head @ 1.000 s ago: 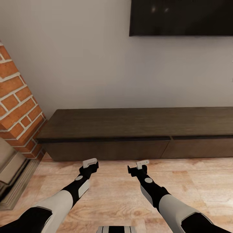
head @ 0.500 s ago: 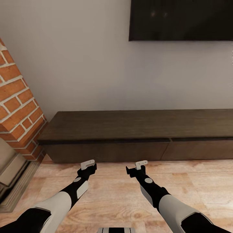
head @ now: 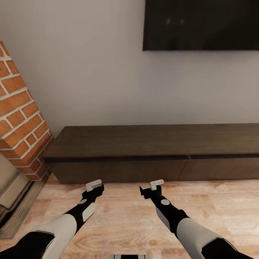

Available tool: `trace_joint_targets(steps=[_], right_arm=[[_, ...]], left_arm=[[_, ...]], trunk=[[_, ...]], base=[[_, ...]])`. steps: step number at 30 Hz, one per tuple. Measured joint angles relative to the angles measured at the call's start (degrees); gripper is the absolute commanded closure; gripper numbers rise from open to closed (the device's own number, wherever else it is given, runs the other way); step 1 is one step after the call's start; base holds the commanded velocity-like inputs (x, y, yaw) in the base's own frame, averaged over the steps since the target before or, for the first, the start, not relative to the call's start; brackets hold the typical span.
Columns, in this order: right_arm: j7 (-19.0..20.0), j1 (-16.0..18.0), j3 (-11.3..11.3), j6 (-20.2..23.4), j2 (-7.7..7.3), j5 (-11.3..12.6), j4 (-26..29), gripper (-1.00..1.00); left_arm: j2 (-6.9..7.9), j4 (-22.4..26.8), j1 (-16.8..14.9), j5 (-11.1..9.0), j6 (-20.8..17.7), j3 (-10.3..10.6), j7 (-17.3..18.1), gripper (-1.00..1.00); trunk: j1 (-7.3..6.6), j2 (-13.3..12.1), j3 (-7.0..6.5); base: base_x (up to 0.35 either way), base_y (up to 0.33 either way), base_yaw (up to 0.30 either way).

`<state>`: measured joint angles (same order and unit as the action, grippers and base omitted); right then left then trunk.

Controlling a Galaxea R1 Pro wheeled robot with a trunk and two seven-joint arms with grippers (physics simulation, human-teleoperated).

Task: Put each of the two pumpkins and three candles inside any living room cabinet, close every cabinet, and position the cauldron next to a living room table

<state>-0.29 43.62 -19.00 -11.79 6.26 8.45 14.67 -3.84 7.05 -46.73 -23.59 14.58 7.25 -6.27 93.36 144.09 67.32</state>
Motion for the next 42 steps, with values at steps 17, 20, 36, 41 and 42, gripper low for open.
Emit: trace_joint_targets(steps=[17,20,36,41,42], right_arm=[[0.06,-0.51,-0.09,-0.1,0.0,-0.08,0.0,-1.0],[0.06,-0.51,-0.09,-0.1,0.0,-0.08,0.0,-1.0],[0.13,-0.6,-0.26,-0.09,0.0,-0.09,-0.01,-1.0],[0.14,-0.6,-0.27,-0.09,0.0,-0.16,-0.01,-1.0],[0.14,-0.6,-0.27,-0.09,0.0,-0.17,0.0,-1.0]], left_arm=[[0.15,-1.4,0.0,0.08,0.01,-0.06,-0.12,-1.0],[0.15,-1.4,0.0,0.08,0.01,-0.06,-0.12,-1.0],[0.15,-1.91,0.01,0.1,-0.09,-0.01,-0.1,-1.0],[0.15,-1.91,0.0,0.12,-0.09,-0.01,-0.04,-1.0],[0.15,-1.92,0.0,0.11,-0.09,-0.01,-0.04,-1.0]], trunk=[[0.0,0.0,-1.56],[0.0,0.0,-1.83],[0.01,0.0,-3.32],[0.01,0.0,-3.78],[0.01,0.0,-3.88]], base=[[0.0,0.0,0.0],[-0.006,-0.007,0.0],[-0.09,-0.147,0.0],[-0.123,-0.143,0.0],[-0.054,-0.062,0.0]])
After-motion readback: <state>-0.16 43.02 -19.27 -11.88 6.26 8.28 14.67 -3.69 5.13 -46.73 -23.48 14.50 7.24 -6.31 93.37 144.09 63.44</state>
